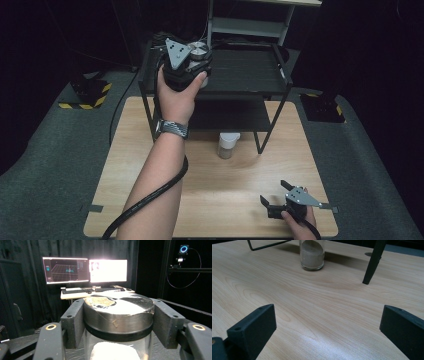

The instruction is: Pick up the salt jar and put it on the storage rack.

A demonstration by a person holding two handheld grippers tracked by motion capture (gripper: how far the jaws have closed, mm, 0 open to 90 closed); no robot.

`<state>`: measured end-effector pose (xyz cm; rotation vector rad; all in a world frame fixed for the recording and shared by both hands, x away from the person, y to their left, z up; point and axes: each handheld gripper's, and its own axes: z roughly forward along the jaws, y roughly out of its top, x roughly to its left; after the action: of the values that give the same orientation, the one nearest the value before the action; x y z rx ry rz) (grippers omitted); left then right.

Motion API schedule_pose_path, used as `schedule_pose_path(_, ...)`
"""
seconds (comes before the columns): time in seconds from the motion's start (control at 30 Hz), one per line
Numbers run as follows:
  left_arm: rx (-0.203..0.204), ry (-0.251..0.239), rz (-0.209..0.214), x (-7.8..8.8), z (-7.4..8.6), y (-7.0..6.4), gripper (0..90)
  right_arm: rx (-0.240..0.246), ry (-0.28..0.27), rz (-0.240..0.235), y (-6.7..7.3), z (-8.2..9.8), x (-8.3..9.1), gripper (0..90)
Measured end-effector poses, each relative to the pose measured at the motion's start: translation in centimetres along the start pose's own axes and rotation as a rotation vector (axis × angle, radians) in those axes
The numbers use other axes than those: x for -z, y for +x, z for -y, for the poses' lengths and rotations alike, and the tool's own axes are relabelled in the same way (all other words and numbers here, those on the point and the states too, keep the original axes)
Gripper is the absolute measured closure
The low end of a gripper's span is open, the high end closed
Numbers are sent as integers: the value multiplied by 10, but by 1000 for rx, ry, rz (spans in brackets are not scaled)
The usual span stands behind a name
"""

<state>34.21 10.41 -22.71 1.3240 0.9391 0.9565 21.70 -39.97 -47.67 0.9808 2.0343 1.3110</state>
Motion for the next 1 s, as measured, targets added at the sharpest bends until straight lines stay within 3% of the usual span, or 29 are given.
schedule_pose_path(0.17,-24,17,-9,-2,-5,-2,312,13,-2,2,2,0,0,2)
schedule_pose_path(0.43,13,31,-21,0,-1,1,68,7,1,-1,1,0,0,2)
schedule_pose_path(0.57,34,13,3,6,3,6,33,10,-1,1,2,0,0,2)
schedule_pose_path(0.77,22,3,-12,15,3,6,4,6,0,4,1,0,0,2)
schedule_pose_path(1.0,25,-32,23,31,11,13,4,9,4,4,2,0,0,2)
